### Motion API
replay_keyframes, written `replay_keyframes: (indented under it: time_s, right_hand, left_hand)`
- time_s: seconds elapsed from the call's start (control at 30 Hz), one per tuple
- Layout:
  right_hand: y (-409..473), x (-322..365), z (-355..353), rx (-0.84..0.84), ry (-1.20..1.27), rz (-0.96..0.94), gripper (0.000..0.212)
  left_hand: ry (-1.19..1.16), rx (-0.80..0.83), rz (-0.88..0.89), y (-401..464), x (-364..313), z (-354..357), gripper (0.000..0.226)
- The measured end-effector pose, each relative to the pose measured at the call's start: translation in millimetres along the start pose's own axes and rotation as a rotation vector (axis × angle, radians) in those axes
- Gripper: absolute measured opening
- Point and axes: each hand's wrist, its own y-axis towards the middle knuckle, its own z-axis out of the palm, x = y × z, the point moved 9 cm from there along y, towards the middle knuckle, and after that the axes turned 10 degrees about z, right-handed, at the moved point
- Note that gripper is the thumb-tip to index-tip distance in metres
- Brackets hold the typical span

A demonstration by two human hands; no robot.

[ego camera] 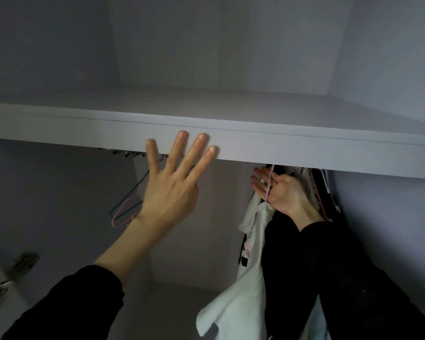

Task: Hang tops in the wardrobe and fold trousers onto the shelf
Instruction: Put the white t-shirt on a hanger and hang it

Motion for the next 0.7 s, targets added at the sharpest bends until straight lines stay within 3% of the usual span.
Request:
replay_keyframes:
  time_s: [0.13,0.37,0.53,0.7]
  right_hand:
    - [10.7,11.7,-2.0,0.021,0.064,-0.049,0.03]
    - [8.6,24.5,-0.5,0.084,0.084,-0.129,0.029]
    - [13.8,42.0,-16.4,-0.006,0.048,-0.129,0.038]
    - [20.2,37.2,-27.6,-0.113,0.01,-0.07,0.034]
  left_hand:
    - [0.003,0.001,0.007,0.1,0.4,1.0,0.105]
    - [0.027,-0.031,0.005,1.5,-1.5,1.0,0.104]
    - [0.023,-0.012,-0.01,1.3,-2.4,0.9,0.106]
    - [0.01,0.019,-0.014,1.4,-2.7,0.3,0.108]
